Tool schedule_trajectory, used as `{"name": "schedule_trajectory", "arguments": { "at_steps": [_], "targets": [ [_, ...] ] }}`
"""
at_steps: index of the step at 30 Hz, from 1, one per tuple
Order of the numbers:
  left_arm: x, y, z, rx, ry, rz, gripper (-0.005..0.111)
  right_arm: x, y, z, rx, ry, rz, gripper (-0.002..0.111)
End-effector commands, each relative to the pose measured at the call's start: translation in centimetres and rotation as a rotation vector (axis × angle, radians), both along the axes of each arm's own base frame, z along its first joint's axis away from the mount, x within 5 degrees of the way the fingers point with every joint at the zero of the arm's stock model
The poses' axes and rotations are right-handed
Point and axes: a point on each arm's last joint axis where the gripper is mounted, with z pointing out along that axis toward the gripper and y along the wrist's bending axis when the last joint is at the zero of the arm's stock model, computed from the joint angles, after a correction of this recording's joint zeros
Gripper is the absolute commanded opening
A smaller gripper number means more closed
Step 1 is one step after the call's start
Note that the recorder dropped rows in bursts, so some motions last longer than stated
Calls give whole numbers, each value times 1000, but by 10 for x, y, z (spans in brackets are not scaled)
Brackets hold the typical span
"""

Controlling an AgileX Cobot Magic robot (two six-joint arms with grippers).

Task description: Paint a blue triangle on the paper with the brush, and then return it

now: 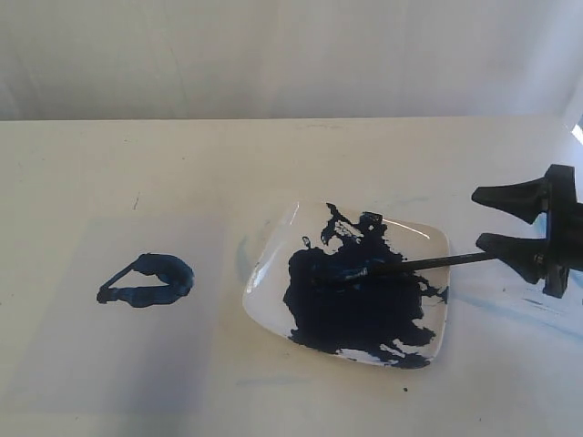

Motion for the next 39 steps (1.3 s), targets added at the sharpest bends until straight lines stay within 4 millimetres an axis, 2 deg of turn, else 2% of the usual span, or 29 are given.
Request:
{"name": "schedule_trajectory", "arguments": {
  "at_steps": [1,3,6,9,13,14,21,29,35,39],
  "targets": [
    [-2,-2,-1,-32,5,-8,0,-4,0,23,-8,-77,3,66],
    [-2,-2,-1,-32,5,-8,0,-5,0,33,-18,-114,4,64],
    [-2,-2,-1,-32,5,-8,0,-9,1,53,-52,-201,10,56],
    [-2,-2,-1,-32,5,-8,0,-15,3,75,-119,-343,26,37],
    [-2,-2,-1,-32,5,-8,0,-30,8,102,-240,-518,99,2],
    [-2,-2,-1,-32,5,-8,0,-35,10,109,-265,-562,109,0],
    [-1,-2,0,-32,-4,1,0,-67,14,156,-505,-756,81,0],
    [-1,-1,0,-33,-9,6,0,-118,25,200,-772,-915,8,0],
    [0,-1,0,-29,-10,9,0,-153,24,215,-1010,-942,-92,0],
    [0,0,1,-28,-16,15,0,-161,21,218,-1093,-925,-138,0]
  ]
}}
